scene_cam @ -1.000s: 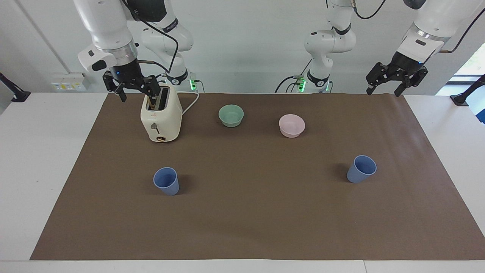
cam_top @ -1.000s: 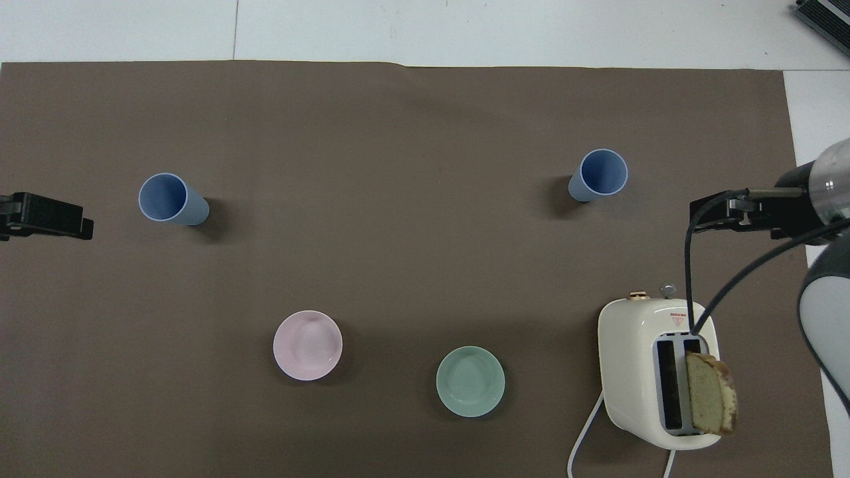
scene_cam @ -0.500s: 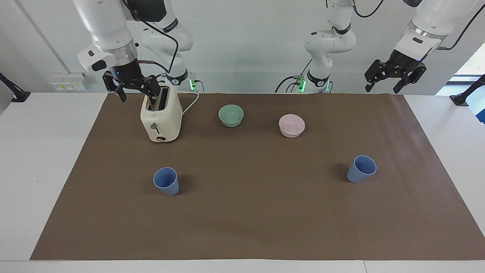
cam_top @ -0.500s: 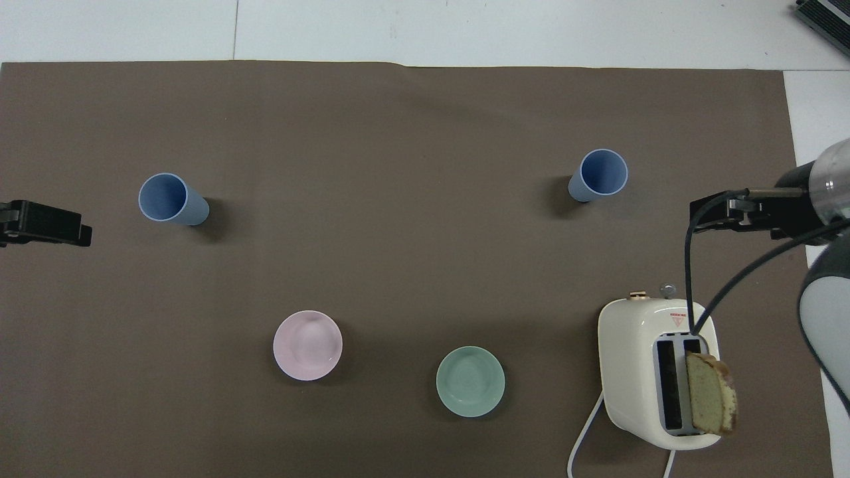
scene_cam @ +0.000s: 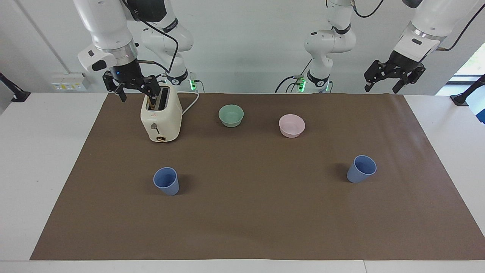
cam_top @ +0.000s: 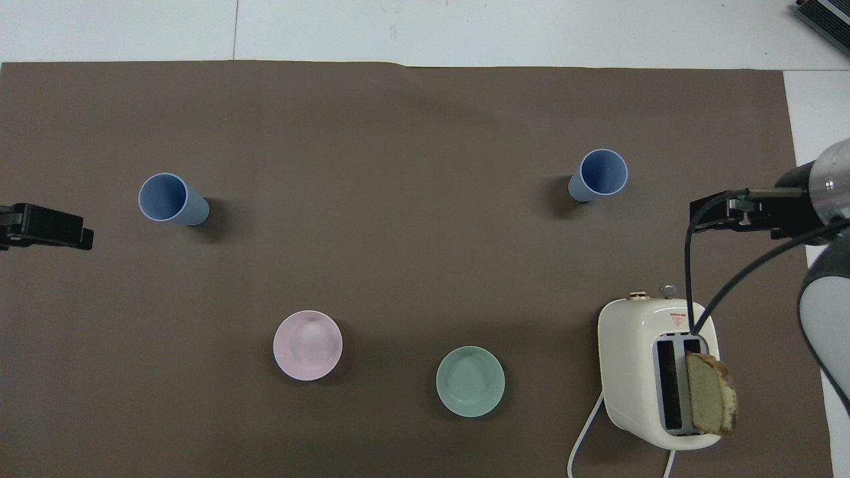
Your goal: Stack blue cups with both arms
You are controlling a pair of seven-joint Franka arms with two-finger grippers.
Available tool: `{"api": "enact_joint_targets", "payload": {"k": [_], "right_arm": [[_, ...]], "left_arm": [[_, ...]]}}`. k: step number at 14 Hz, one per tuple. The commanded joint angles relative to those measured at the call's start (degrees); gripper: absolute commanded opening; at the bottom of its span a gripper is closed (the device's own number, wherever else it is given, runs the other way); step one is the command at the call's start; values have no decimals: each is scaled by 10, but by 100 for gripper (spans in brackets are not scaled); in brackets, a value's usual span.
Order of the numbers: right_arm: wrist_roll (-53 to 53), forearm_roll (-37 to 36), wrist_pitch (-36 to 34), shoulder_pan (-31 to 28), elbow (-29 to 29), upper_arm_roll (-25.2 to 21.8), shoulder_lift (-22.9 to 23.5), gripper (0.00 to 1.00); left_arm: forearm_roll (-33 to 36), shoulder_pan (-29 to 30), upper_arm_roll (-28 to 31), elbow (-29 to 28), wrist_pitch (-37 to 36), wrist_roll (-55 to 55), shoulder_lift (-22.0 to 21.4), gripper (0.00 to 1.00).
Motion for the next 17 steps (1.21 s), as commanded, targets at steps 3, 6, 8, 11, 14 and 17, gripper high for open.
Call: {"api": "enact_joint_targets", "payload": {"k": [3,6,8,11,14,17], "right_arm": [[-9,1,4,-6,-6,3,-7,100],[-9,1,4,-6,-6,3,-7,100],[-10,1,4,-6,-6,3,-7,100],[-9,1,4,-6,-6,3,-7,100],[-10,1,4,-6,-6,3,-7,100],[-10,1,4,-6,-6,3,-8,100]], "left_arm": [[7,-2,1,-20,3,8,-18,100],[14,-4,1,-20,3,10,-18,100],[20,-4,1,-26,3,18,-18,100],[20,-3,1,-27,4,18,-18,100],[20,-3,1,-37,7,17,-19,100],[20,-3,1,-38,7,17,-19,100]]}}
